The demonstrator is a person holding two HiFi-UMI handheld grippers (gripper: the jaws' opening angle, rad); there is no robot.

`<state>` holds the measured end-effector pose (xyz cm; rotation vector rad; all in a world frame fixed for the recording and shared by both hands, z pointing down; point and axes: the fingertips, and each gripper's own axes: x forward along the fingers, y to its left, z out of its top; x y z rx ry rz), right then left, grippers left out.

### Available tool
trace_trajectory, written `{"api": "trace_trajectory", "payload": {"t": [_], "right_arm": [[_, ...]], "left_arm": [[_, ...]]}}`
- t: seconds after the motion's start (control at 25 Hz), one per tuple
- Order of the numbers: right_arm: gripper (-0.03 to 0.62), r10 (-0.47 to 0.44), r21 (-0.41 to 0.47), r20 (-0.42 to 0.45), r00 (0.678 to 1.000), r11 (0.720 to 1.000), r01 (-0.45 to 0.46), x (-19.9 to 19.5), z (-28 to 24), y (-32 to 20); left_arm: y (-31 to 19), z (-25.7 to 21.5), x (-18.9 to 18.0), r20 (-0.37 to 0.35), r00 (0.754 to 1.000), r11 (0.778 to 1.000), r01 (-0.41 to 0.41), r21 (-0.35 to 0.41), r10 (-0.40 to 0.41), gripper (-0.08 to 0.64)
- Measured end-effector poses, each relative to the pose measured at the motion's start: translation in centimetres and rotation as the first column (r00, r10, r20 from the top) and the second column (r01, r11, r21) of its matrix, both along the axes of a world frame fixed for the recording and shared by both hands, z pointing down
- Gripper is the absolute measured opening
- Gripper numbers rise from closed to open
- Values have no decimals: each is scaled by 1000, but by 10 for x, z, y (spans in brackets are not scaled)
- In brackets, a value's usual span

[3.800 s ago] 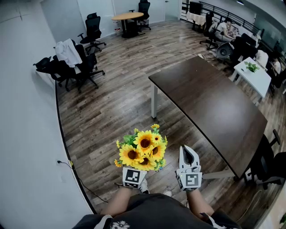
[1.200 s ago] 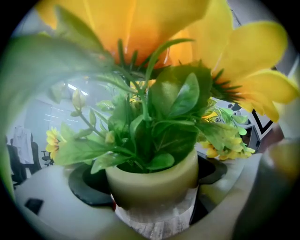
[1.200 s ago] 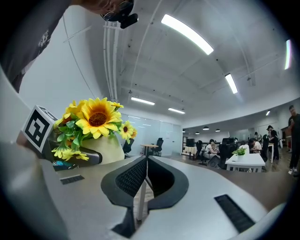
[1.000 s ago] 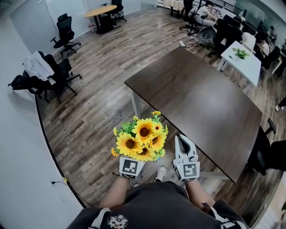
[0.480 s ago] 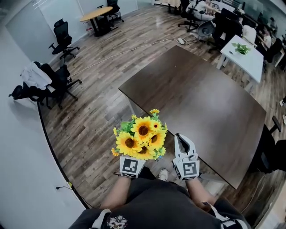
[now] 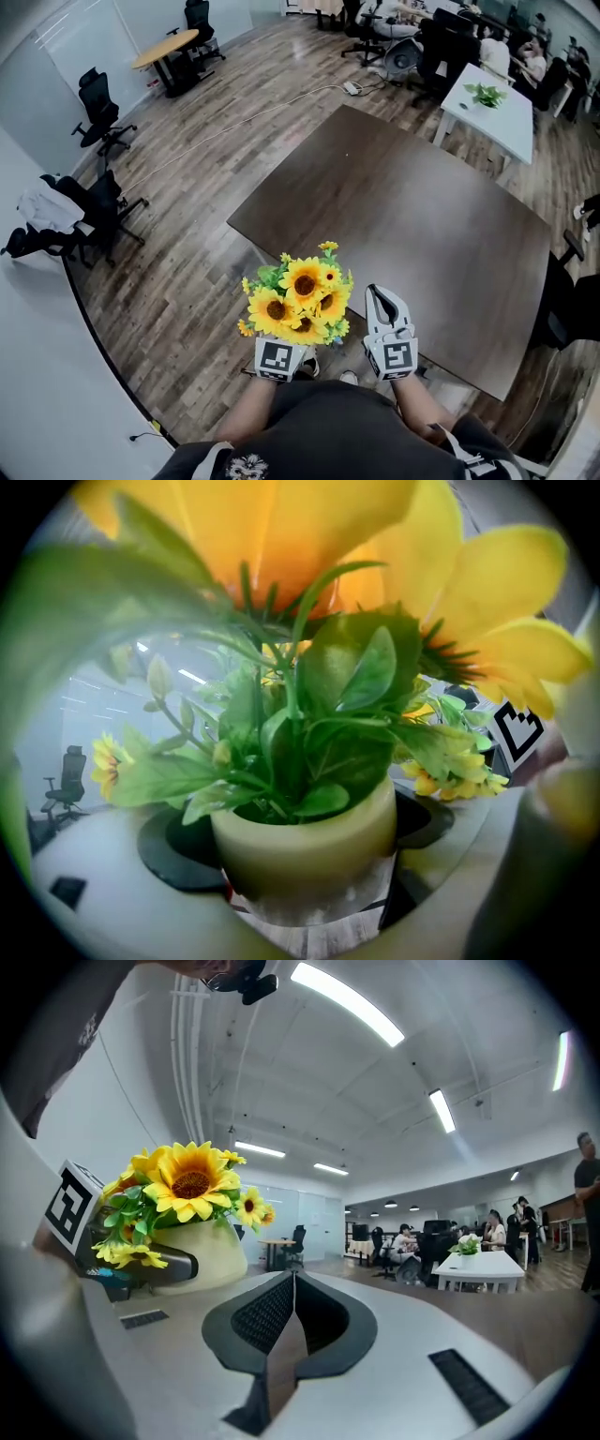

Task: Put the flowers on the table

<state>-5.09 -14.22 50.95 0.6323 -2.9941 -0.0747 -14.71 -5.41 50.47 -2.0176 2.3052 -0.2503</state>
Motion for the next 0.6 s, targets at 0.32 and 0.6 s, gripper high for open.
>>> {"api": "trace_trajectory", "payload": {"t": [0.32,0.6], "right_arm": [[25,96,48,5,995,994,-96,-59,-12,-50],[25,195,66,-3,981,979,-194,-72,-18,-72]], "left_arm": [[-61,0,-57,14,990,990,-143,-17,144,537],[-106,-3,-87,-20,972,972,-233,7,233,535]]}}
